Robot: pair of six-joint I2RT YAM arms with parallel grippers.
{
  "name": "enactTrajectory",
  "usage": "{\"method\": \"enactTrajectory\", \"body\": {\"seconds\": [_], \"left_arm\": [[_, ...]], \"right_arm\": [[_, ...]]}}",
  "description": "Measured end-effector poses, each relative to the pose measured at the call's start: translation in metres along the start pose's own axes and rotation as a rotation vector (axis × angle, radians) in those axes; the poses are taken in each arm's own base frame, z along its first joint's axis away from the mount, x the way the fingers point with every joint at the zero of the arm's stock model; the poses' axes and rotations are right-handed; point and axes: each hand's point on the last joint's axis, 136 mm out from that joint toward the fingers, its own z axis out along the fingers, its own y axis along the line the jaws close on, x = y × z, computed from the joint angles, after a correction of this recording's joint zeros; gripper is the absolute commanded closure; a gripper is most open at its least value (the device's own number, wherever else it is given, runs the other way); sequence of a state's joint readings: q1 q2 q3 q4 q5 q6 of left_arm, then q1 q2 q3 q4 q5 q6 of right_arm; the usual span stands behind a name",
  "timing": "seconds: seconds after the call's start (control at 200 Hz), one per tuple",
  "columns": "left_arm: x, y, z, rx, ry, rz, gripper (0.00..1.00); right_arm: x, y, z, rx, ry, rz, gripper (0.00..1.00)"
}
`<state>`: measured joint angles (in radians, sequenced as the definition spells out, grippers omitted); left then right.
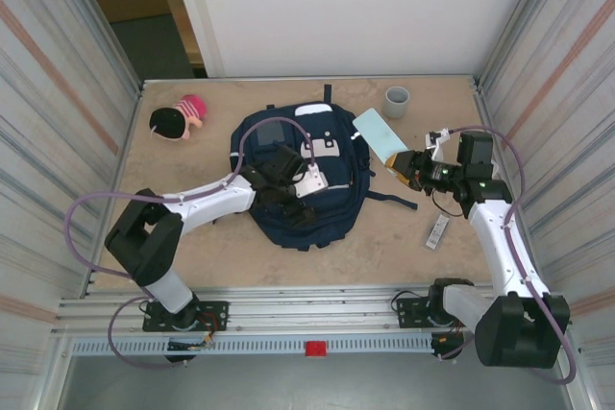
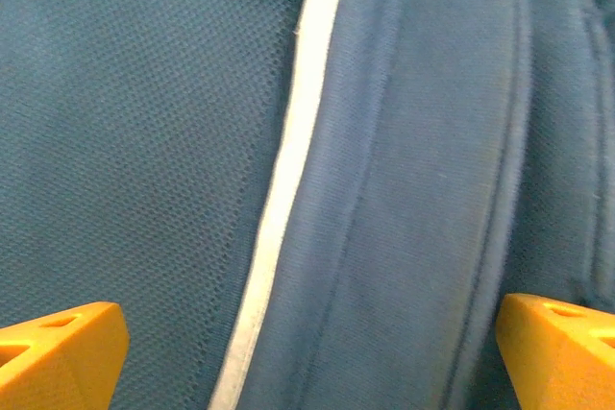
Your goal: Pack books, pencil case, and school supplies into a backpack
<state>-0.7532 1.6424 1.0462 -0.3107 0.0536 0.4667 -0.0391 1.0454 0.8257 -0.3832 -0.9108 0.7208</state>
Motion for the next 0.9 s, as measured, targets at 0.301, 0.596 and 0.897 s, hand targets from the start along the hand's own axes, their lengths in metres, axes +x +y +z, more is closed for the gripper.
{"method": "enactTrajectory", "body": {"seconds": [0.301,0.596,0.897], "left_arm": [[-0.015,0.015,-0.007,-0.087,-0.057,0.018,0.07],[-0.017,0.016,-0.013,-0.098,-0.063,0.095,0.02],[-0.006,0.018,0.009,-0.079,0.038,0.146,0.19]], "right_arm": [[0.002,0.000,-0.001,0.002,-0.019,-0.024,0.72],[0.012,-0.001,0.007,-0.003,-0.016,-0.065,0.72],[0.012,-0.003,0.012,-0.007,-0.023,-0.084,0.71]]}}
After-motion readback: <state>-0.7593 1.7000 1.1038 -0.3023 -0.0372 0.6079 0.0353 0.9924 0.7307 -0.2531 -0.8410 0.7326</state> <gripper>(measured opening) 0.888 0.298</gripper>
